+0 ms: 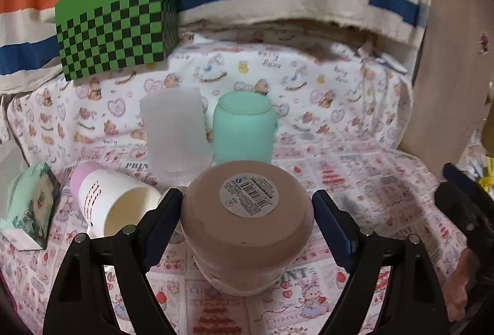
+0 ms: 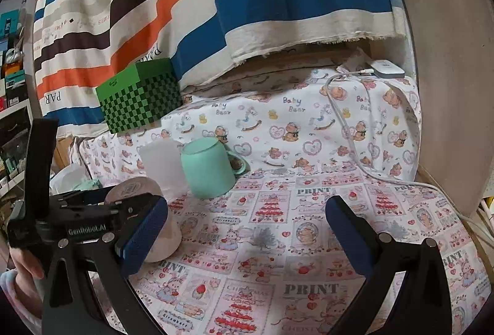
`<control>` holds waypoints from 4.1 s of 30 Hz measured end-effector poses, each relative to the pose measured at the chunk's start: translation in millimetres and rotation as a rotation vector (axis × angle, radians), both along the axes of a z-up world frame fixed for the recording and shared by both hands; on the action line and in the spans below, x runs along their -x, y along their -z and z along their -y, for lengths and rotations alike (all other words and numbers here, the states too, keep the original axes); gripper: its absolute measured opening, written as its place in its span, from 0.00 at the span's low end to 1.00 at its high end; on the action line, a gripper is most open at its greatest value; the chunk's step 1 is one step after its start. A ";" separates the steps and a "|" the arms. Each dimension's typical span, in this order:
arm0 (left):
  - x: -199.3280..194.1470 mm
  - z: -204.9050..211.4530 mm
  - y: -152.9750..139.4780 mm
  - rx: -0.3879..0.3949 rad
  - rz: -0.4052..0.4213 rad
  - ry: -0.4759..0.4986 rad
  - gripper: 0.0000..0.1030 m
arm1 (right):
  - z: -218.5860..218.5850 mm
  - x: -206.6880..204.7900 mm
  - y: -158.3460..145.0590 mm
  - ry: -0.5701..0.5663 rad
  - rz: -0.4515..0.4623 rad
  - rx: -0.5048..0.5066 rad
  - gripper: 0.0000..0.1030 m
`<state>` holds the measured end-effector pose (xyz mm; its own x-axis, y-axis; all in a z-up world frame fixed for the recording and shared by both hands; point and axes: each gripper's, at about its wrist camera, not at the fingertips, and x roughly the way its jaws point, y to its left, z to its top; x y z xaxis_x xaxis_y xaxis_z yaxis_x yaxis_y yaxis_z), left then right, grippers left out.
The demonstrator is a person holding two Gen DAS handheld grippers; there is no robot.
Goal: Flip cup upside down
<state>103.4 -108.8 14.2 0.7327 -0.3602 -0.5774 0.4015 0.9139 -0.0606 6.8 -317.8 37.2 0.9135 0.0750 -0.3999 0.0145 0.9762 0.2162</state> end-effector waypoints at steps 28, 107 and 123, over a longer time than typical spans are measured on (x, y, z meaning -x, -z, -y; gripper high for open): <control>116.2 -89.8 6.3 0.020 0.407 -0.175 1.00 | -24.4 6.2 4.5 -0.083 0.042 0.067 1.00; 108.3 -96.8 17.1 0.012 0.309 -0.277 1.00 | -50.7 19.6 -0.2 -0.129 0.102 0.193 1.00; 108.1 -97.9 17.3 0.011 0.305 -0.277 1.00 | -50.7 19.2 0.0 -0.130 0.102 0.194 1.00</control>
<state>-4.7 -10.9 -3.1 0.9400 -0.1301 -0.3155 0.1413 0.9899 0.0126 -12.4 -267.1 37.2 0.9374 0.1251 -0.3249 -0.1258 0.9919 0.0189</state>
